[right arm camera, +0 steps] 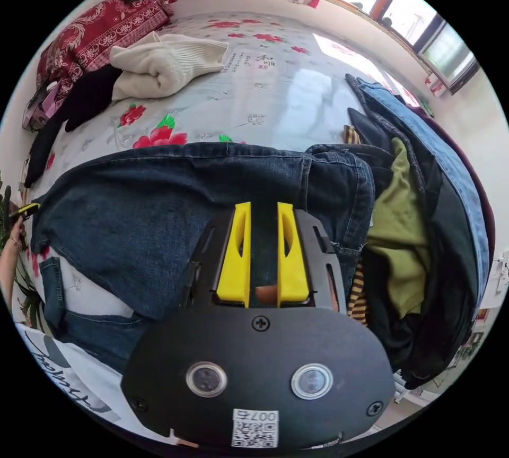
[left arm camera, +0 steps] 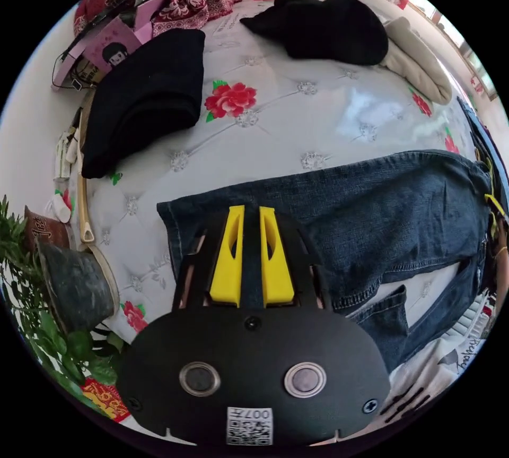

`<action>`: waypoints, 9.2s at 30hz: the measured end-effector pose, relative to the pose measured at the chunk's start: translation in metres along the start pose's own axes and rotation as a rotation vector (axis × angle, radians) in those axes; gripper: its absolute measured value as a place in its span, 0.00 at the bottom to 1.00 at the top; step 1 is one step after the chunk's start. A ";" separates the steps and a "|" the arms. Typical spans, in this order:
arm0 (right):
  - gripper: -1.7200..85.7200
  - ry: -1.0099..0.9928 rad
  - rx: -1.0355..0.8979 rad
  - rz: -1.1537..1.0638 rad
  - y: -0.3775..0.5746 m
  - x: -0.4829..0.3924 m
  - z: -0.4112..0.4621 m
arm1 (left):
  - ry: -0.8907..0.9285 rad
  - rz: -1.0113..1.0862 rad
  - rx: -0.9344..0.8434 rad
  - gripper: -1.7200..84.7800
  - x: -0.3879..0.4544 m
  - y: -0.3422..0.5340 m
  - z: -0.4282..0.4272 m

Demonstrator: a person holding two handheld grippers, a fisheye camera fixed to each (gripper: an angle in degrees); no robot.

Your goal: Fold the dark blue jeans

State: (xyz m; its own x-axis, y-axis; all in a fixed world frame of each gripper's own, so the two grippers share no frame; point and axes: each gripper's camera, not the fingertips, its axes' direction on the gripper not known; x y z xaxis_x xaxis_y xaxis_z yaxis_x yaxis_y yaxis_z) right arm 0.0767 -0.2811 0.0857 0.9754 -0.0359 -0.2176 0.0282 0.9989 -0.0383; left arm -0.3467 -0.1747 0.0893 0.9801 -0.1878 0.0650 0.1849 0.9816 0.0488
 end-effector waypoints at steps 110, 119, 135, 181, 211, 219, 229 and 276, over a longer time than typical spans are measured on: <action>0.13 -0.109 0.046 0.510 0.134 0.143 -0.024 | 0.013 -0.140 0.108 0.09 0.056 0.004 -0.041; 0.06 -0.072 -0.063 0.408 0.114 0.144 0.005 | -0.231 0.192 -0.041 0.01 0.120 0.001 -0.026; 0.14 -0.216 0.155 -0.272 0.237 -0.087 -0.092 | 0.188 -0.191 0.086 0.01 0.075 0.098 -0.092; 0.02 -0.117 -0.149 -0.240 0.158 -0.043 -0.057 | 0.287 -0.556 0.165 0.05 -0.133 0.131 -0.021; 0.02 0.086 -0.045 -0.526 0.136 -0.089 -0.096 | 0.054 -0.467 0.144 0.01 -0.099 0.222 -0.105; 0.02 0.059 -0.188 -0.507 0.130 -0.104 -0.060 | 0.159 -0.164 0.541 0.01 -0.049 0.154 -0.216; 0.02 0.024 -0.192 -0.479 0.128 -0.104 -0.057 | -0.163 -0.184 0.132 0.01 -0.055 0.171 -0.113; 0.02 -0.541 0.124 0.247 0.259 0.122 -0.067 | 0.204 -0.632 0.070 0.04 -0.126 0.122 -0.045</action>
State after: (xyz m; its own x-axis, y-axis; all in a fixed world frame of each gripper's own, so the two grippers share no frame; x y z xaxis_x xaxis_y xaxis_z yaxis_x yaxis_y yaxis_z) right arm 0.1884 -0.0291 -0.0156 0.9282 0.1860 0.3223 -0.2199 0.9729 0.0716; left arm -0.4448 -0.0294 0.0425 0.6800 -0.7089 -0.1870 0.7298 0.6789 0.0805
